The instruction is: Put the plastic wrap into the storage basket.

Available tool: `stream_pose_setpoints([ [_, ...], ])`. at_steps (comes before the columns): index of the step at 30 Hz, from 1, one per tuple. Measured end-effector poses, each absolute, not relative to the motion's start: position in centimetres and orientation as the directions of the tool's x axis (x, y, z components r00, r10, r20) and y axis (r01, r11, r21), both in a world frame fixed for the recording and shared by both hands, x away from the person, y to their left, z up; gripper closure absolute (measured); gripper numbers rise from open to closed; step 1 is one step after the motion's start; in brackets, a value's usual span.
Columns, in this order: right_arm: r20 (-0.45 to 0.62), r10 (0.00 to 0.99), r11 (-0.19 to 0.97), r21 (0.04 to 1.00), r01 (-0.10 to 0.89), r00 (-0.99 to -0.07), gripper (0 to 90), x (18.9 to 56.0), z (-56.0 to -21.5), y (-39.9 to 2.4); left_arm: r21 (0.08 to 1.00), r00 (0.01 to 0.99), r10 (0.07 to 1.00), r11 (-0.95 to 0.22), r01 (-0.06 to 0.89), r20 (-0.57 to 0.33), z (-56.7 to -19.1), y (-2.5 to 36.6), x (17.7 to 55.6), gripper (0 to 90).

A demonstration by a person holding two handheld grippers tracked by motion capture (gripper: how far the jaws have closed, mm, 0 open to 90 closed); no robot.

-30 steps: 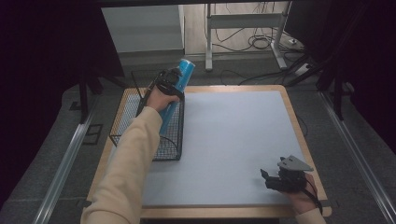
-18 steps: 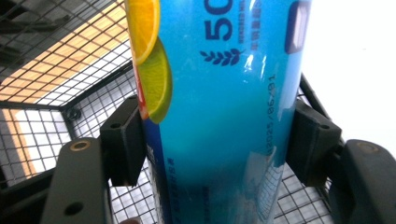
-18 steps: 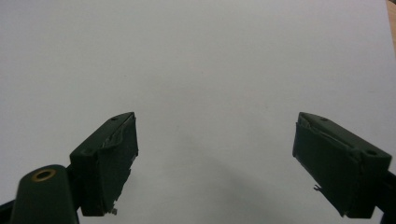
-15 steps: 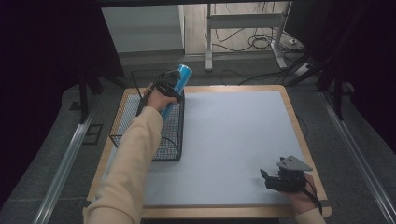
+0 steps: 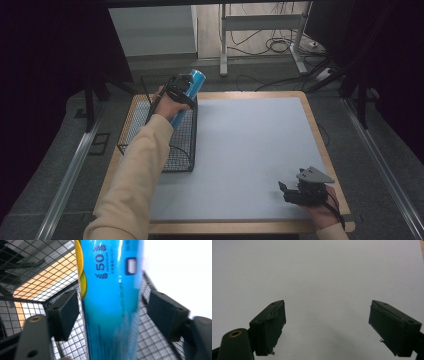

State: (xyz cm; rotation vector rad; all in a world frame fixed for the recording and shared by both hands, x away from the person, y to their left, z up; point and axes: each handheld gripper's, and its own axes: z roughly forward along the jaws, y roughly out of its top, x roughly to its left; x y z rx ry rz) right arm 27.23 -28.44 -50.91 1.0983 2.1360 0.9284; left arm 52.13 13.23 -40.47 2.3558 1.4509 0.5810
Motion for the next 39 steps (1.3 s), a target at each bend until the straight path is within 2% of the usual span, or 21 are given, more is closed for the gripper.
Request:
stream_pose_setpoints([
  [3,-0.164,0.845,0.427,0.781,0.455,-0.51,14.5,27.1,-50.8,-28.4,0.5,0.413,0.899,-0.427,0.753,0.146,-39.4,13.4,50.9,19.4],
  [11,-0.169,0.844,0.43,0.782,0.452,-0.51,14.5,27.0,-50.8,-28.2,0.612,0.488,0.871,-0.416,0.672,0.056,-36.8,13.4,46.9,18.4],
  [18,-0.168,0.844,0.428,0.783,0.451,-0.51,14.5,27.0,-50.7,-28.3,0.66,0.566,0.824,-0.437,0.611,0.022,-35.9,12.4,42.9,18.8],
  [26,-0.17,0.842,0.429,0.786,0.446,-0.512,14.5,26.8,-50.6,-28.1,0.697,0.656,0.755,-0.469,0.542,-0.002,-37.2,10.6,38.4,19.3],
  [29,-0.166,0.84,0.426,0.79,0.44,-0.516,14.4,26.8,-50.6,-28.1,0.728,0.687,0.724,-0.444,0.522,-0.051,-37.5,10.1,36.7,20.1],
  [39,-0.173,0.837,0.429,0.795,0.428,-0.519,14.4,26.6,-50.4,-27.8,0.727,0.746,0.665,-0.488,0.483,-0.049,-41.5,7.9,32.1,21.0],
])
